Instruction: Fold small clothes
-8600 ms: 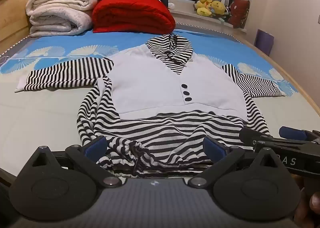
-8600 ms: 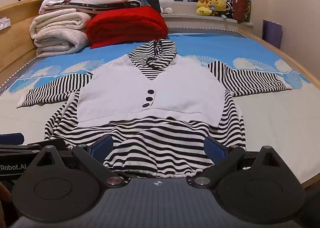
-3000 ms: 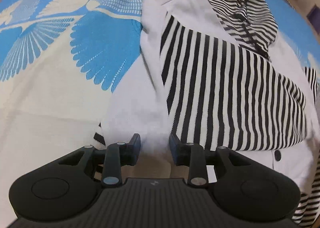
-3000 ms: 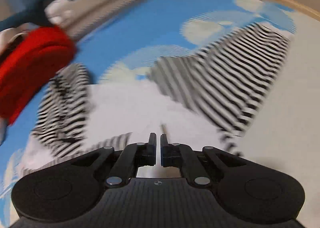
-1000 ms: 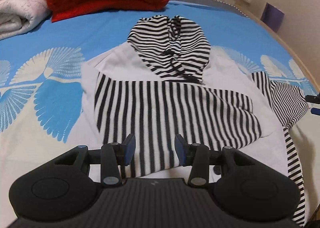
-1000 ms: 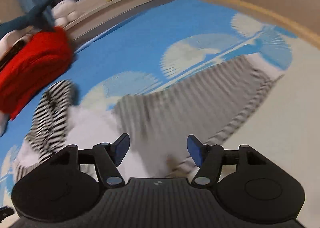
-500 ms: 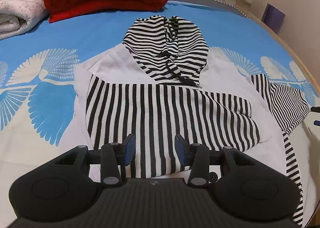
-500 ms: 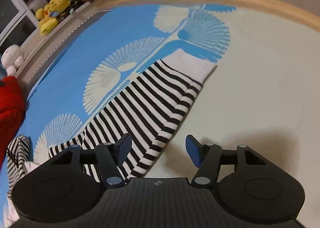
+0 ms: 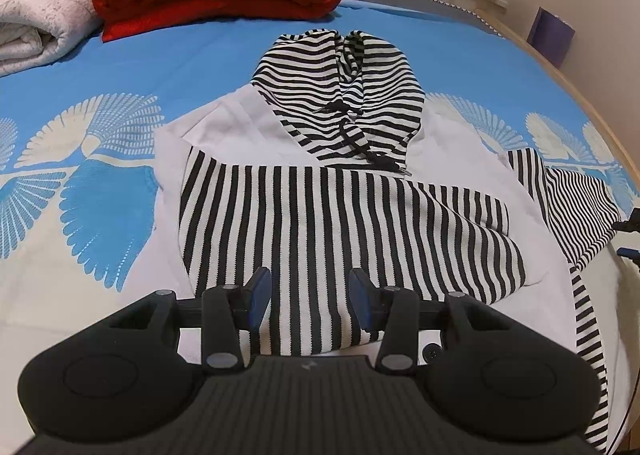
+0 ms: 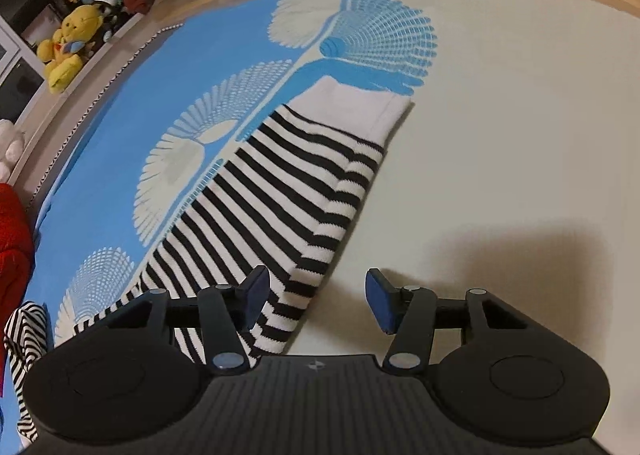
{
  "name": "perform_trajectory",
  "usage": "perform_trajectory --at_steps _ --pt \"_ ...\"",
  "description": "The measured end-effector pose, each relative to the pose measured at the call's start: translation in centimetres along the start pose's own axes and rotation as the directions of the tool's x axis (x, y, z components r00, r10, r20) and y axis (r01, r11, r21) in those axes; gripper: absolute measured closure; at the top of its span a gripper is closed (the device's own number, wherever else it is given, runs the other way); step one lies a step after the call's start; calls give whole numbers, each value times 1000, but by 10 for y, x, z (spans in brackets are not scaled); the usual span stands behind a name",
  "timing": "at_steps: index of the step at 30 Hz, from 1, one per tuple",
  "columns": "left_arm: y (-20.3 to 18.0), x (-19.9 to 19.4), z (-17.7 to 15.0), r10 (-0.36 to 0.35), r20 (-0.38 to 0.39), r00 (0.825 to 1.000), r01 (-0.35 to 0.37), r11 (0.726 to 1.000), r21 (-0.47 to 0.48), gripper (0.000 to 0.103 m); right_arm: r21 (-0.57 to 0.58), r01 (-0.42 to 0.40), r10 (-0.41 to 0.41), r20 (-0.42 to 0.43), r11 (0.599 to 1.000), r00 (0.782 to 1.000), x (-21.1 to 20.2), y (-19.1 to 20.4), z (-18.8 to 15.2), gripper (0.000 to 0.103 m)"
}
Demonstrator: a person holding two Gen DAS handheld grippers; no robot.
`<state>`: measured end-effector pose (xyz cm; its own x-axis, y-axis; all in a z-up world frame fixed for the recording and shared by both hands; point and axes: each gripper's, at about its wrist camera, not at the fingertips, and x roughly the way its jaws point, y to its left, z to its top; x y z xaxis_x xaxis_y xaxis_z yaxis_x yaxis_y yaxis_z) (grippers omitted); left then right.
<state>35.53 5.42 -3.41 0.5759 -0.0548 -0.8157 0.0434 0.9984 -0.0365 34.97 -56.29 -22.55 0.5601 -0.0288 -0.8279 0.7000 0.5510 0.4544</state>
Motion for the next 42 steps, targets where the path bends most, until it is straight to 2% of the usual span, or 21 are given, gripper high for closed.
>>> perform_trajectory --at_steps 2,4,6,7,10,15,18,20,21,23,24,25,26,27,28,29,31,34,36,39,42 --pt "1 0 0 0 1 1000 0 1000 -1 55 15 5 -5 3 1000 1000 4 -2 -1 48" --pt "1 0 0 -1 0 1000 1 1000 -2 55 8 13 -13 22 1000 1000 6 0 -1 61" --pt "3 -1 0 -1 -1 1000 1 1000 -3 55 6 11 -11 36 1000 999 7 1 -1 97" --pt "3 -1 0 -1 0 1000 1 1000 -4 55 16 10 -10 44 1000 999 7 2 -1 101" --pt "5 -1 1 -3 0 1000 3 1000 -8 55 11 0 -1 91 1000 996 1 10 -1 103" --pt "7 -5 1 -3 6 1000 3 1000 -8 55 -126 -10 38 227 992 973 -26 49 -2 103" --pt "11 -7 2 2 10 1000 -2 1000 -17 55 -250 -40 118 304 967 945 -52 86 -11 103" --pt "14 -10 3 7 16 1000 -7 1000 -26 55 -373 -79 218 348 925 912 -78 121 -28 103" --pt "17 -11 4 9 18 1000 -8 999 -33 55 -454 -122 304 354 883 884 -94 142 -43 103" --pt "23 -14 6 9 26 1000 -7 998 -58 55 -646 -237 513 279 726 812 -130 187 -85 103" --pt "27 -16 7 9 29 1000 -7 997 -75 55 -725 -318 622 191 611 760 -149 206 -112 103" --pt "32 -18 8 10 32 999 -7 996 -94 55 -768 -430 711 47 475 702 -163 221 -138 103" --pt "36 -19 10 10 34 999 -6 994 -113 55 -773 -533 753 -113 343 648 -172 233 -159 103" --pt "41 -20 11 9 37 999 -4 991 -130 55 -758 -604 757 -240 245 608 -180 243 -183 103" --pt "44 -21 12 8 37 999 -3 989 -146 55 -749 -623 742 -284 224 608 -184 247 -200 103" --pt "47 -22 13 7 36 999 -1 987 -159 55 -738 -623 713 -290 258 639 -183 248 -211 103" --pt "50 -25 14 -1 38 999 8 985 -174 55 -678 -613 632 -277 405 724 -164 241 -211 97" --pt "50 -29 15 -12 46 999 20 984 -175 55 -597 -461 444 -189 656 876 -133 221 -184 85" --pt "50 -29 16 -14 50 999 23 984 -174 55 -525 -339 322 -126 781 938 -122 202 -156 76" --pt "52 -27 17 -9 45 999 17 983 -183 55 -323 -267 263 -56 908 963 -108 163 -113 56" --pt "52 -24 17 -1 38 999 9 982 -188 55 -104 -217 218 -5 971 976 -80 117 -90 56"
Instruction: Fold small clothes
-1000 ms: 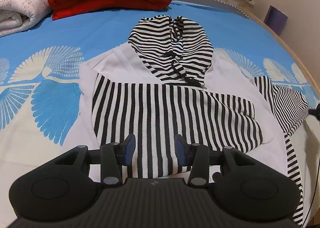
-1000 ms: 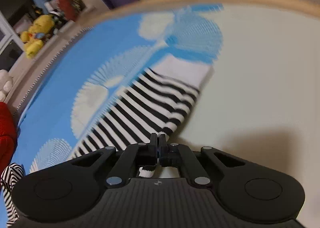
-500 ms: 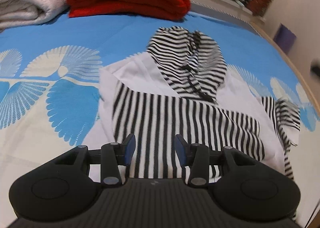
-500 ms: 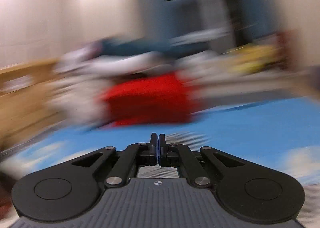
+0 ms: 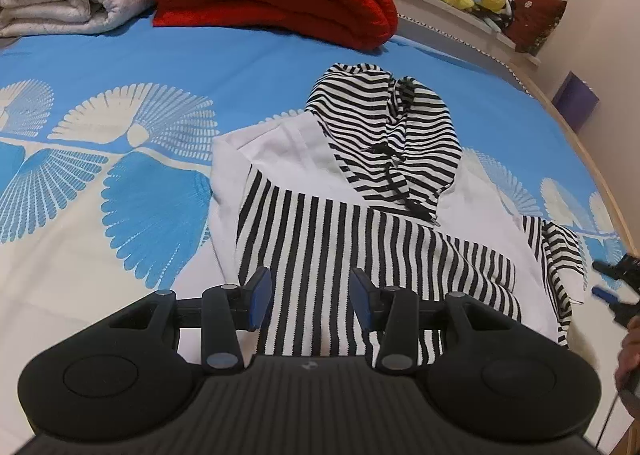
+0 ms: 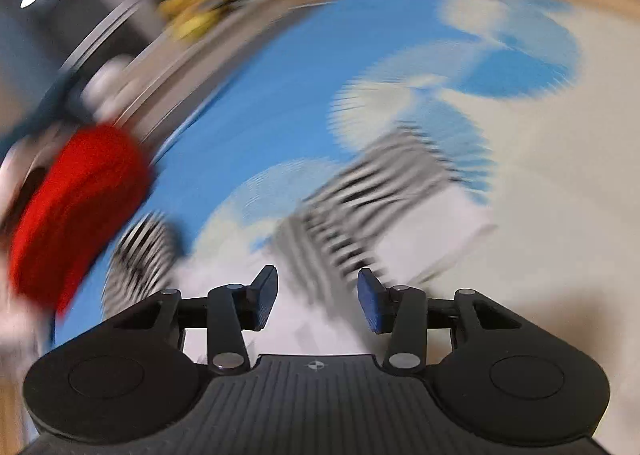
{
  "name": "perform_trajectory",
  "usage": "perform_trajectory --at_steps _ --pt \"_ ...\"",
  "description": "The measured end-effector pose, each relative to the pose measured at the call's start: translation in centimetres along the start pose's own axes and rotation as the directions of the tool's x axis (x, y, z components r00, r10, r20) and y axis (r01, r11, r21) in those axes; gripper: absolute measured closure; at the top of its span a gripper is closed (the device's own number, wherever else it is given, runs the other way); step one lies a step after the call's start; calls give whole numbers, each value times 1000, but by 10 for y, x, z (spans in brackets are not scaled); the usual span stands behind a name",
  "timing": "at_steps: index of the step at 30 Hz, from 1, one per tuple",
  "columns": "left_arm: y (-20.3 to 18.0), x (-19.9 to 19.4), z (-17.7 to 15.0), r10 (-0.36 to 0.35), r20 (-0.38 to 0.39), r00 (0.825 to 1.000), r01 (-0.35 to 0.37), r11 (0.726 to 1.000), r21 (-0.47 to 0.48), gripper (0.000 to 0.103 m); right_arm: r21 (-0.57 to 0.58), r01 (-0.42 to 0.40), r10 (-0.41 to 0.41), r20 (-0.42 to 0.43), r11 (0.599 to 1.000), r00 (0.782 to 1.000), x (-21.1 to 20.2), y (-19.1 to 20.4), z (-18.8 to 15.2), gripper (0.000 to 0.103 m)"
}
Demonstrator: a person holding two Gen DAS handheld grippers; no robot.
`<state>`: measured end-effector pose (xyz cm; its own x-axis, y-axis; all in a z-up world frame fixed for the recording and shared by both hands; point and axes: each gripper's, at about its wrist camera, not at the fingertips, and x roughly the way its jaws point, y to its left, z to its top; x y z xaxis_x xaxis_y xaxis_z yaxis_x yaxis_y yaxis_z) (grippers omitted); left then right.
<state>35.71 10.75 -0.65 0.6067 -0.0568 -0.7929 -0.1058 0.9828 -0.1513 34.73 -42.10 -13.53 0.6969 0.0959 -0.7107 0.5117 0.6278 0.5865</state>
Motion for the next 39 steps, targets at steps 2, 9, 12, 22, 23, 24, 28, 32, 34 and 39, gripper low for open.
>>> perform_trajectory --at_steps 2,9,12,22,23,24,28,32,34,39 --pt "-2 2 -1 1 -4 1000 -1 1000 8 55 139 81 -77 -33 987 996 17 -28 4 56" --pt "-6 9 -2 8 -14 1000 -7 1000 22 55 380 95 -59 -106 920 993 56 -58 1 87" --pt "-5 10 -1 8 -13 1000 -8 1000 22 55 366 110 -94 -61 924 994 56 -56 6 101" --pt "9 0 4 28 14 1000 -28 1000 -6 55 -540 -267 433 207 798 877 -38 141 -35 101" --pt "12 -1 4 33 16 999 -32 999 -12 55 -603 -392 542 81 695 836 -44 164 -53 101" --pt "14 -2 5 37 17 999 -36 999 -17 55 -633 -515 619 -71 579 783 -48 186 -73 101" --pt "23 -1 8 44 15 999 -43 998 -42 55 -547 -711 615 -393 441 684 -42 228 -137 83" --pt "31 3 10 30 -6 1000 -30 996 -79 55 -447 -719 567 -443 532 694 -33 223 -132 79" --pt "36 7 10 8 -29 1000 -11 993 -120 55 -489 -654 536 -378 577 755 -43 220 -117 76" --pt "49 25 2 -29 -113 993 2 974 -225 55 -408 -419 332 -269 811 904 -48 187 -89 61"
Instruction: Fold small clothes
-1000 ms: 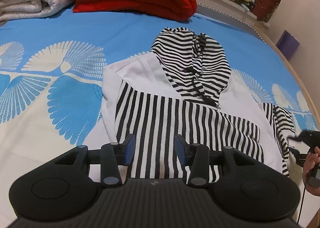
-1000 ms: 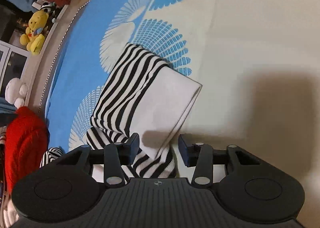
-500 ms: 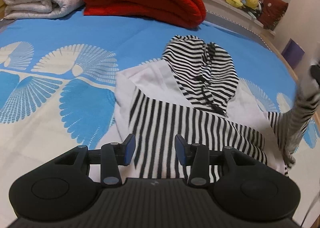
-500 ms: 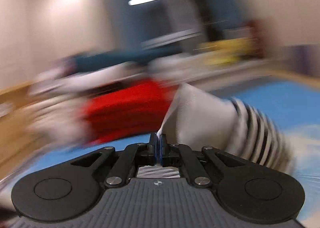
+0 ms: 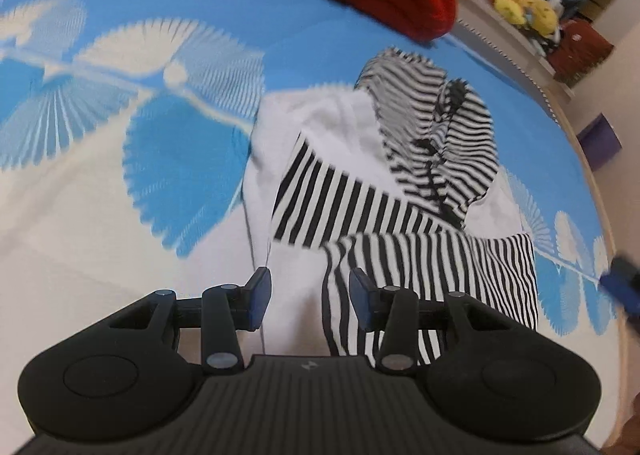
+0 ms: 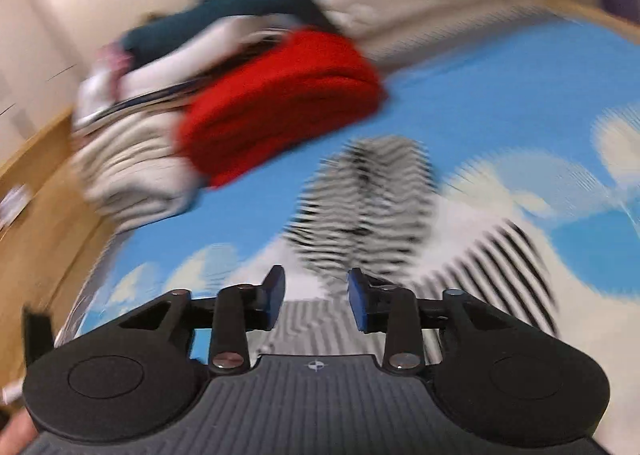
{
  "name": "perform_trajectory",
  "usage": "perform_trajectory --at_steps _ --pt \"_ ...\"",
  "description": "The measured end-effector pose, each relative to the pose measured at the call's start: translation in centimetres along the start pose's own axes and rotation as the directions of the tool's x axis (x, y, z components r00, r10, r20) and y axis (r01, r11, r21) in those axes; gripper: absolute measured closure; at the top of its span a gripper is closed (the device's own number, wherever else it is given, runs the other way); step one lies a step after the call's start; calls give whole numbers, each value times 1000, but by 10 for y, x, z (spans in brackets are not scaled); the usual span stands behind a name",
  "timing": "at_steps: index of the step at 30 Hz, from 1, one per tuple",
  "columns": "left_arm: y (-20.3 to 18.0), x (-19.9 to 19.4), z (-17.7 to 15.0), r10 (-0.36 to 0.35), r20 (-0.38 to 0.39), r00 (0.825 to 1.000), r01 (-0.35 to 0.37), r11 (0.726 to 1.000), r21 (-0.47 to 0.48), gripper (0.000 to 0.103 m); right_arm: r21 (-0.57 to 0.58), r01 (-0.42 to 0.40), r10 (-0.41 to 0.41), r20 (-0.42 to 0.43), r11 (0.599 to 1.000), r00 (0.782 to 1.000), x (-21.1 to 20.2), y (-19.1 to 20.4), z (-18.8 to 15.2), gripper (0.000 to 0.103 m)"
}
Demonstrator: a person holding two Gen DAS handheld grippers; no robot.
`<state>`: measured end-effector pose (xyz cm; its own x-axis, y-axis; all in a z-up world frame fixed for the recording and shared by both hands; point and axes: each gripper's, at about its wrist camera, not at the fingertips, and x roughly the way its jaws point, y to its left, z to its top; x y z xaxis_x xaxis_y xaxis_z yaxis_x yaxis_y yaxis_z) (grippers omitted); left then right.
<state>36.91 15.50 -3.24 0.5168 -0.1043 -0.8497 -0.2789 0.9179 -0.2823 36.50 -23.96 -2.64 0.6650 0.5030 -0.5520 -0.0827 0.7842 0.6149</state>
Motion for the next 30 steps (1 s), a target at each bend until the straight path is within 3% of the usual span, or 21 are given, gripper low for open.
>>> perform_trajectory --at_steps 3,5,7,10,13,15,17,19,20,22,23,24,26,27,30 --pt "6 12 -7 13 -47 999 -14 1000 -27 56 62 86 -83 -48 994 995 18 -35 -26 61" --pt "10 22 -13 32 -81 996 -35 999 -31 57 96 226 -207 -176 969 962 34 -58 -38 61" --pt "12 30 -17 52 -106 993 -55 998 -29 57 153 238 -203 -212 959 956 46 -77 -37 61" --pt "13 40 -24 79 -124 989 -81 997 -9 61 209 321 -262 -265 924 928 54 -100 -41 61" --pt "8 41 -26 83 -112 990 -78 996 43 101 242 365 -288 -299 899 910 56 -110 -43 61" --pt "0 18 -21 72 16 997 -73 995 67 101 286 358 -272 -300 889 914 54 -120 -41 61" --pt "-14 -17 -16 54 228 972 -84 989 126 102 288 367 -286 -286 884 914 54 -121 -37 61" --pt "-24 -36 -13 49 333 942 -116 976 184 102 276 388 -316 -272 879 909 52 -120 -37 62" --pt "-24 -34 -13 62 315 947 -124 976 181 102 275 399 -326 -275 875 905 50 -121 -39 62" --pt "-14 -9 -14 102 162 981 -128 979 157 101 271 422 -341 -298 865 891 54 -128 -40 63" --pt "-6 9 -17 147 57 987 -154 979 130 101 276 433 -347 -309 858 886 55 -132 -40 63" --pt "1 19 -20 193 4 981 -193 976 101 101 281 443 -353 -318 851 880 56 -135 -41 64" --pt "6 20 -23 231 17 973 -232 969 81 100 277 450 -361 -319 849 876 56 -134 -41 64" --pt "2 16 -22 223 44 974 -226 969 101 99 264 455 -373 -308 851 875 54 -130 -40 64" --pt "-13 4 -21 154 118 981 -173 970 172 84 168 435 -392 -236 884 889 50 -110 -34 63"
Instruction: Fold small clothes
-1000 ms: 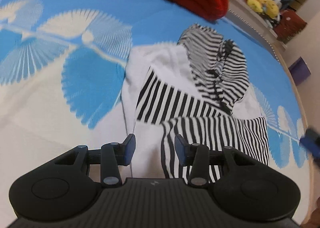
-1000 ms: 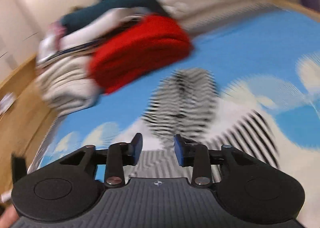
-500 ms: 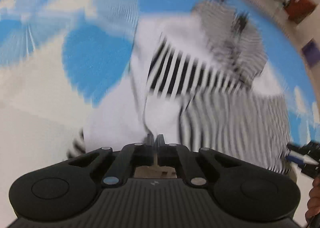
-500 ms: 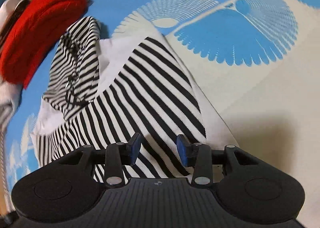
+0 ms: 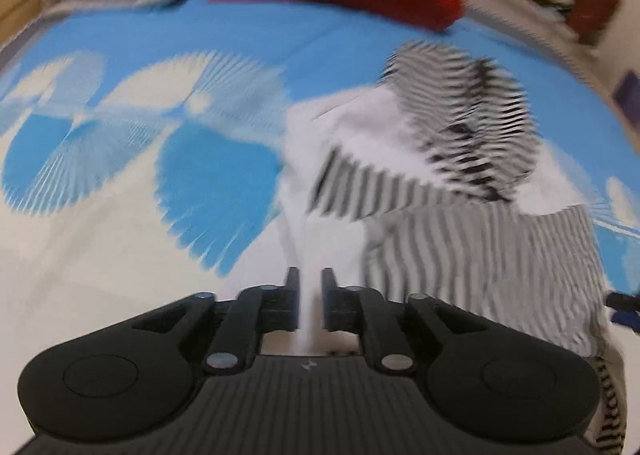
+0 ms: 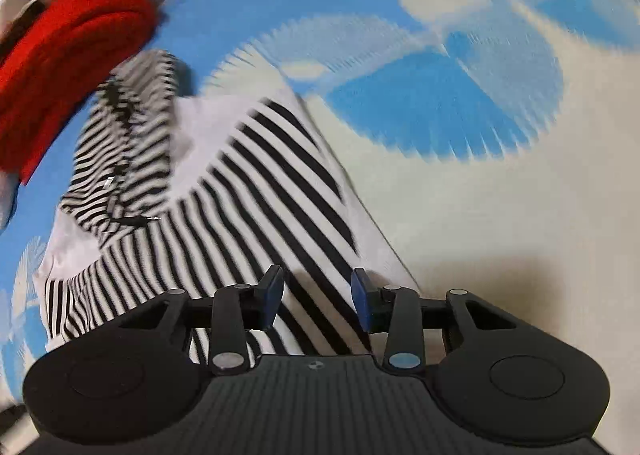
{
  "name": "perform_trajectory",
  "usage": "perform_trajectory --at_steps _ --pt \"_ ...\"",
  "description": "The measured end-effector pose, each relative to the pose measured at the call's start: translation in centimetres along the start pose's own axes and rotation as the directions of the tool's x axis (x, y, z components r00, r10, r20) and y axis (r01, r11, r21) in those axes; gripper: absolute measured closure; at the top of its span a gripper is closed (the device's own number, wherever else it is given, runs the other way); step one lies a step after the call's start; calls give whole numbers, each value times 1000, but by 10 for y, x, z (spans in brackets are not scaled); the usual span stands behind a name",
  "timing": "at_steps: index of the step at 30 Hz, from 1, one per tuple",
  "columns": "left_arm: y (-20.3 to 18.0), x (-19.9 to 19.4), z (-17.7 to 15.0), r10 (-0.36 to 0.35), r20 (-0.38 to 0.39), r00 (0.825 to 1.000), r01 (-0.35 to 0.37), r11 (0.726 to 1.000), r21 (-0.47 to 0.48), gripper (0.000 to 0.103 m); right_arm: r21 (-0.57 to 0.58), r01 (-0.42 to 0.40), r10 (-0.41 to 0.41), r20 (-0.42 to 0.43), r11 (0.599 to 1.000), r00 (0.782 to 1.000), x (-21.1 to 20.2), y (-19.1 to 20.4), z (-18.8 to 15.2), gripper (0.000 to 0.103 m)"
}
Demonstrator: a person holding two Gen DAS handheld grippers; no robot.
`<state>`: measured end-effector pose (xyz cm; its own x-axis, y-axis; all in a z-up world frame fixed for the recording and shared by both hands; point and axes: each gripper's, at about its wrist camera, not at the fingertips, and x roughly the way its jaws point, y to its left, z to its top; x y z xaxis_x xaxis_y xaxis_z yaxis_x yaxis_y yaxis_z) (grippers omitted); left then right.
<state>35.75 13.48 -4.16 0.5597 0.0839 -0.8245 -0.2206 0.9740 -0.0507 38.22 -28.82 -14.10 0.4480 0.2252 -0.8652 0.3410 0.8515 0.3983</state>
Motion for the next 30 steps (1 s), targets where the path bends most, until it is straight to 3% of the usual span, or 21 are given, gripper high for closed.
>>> perform_trajectory --at_steps 1,3,6,8,10,13,15,19,21,23,24,30 --pt "-2 2 -2 -20 -10 1000 20 1000 7 78 -32 -4 4 14 999 1000 -2 5 -1 63" --pt "-9 17 -8 -32 -83 996 32 999 -7 77 -49 -5 4 -17 999 1000 5 5 -3 63" --pt "-1 42 -19 -13 -217 976 3 999 -47 77 24 33 -31 -98 999 995 23 -9 -7 64" --pt "-1 40 -17 16 -199 980 -23 999 -31 74 19 37 -36 -70 999 997 16 -3 -3 62" --pt "-7 27 -11 38 -142 989 -37 999 6 72 -17 -9 9 4 1000 1000 1 7 1 62" --pt "-19 12 -5 32 -67 997 -30 999 34 53 -125 -26 40 114 992 993 -18 25 3 62" --pt "-28 7 -3 19 -33 999 -18 999 50 49 -183 -45 74 158 982 985 -25 33 3 62" --pt "-42 1 1 14 1 1000 -14 999 52 45 -274 -70 128 202 959 971 -36 48 1 62" --pt "-48 -4 4 12 19 1000 -13 999 41 37 -292 -85 156 227 952 961 -40 52 -2 62" --pt "-53 -11 8 1 45 999 -2 1000 30 21 -302 -102 183 253 948 950 -41 55 -4 62" --pt "-54 -15 10 -7 59 998 6 1000 26 18 -311 -105 192 266 944 945 -43 57 -6 62" --pt "-46 -26 16 -39 88 995 43 998 -44 8 -412 -81 221 304 907 927 -51 76 -12 62"
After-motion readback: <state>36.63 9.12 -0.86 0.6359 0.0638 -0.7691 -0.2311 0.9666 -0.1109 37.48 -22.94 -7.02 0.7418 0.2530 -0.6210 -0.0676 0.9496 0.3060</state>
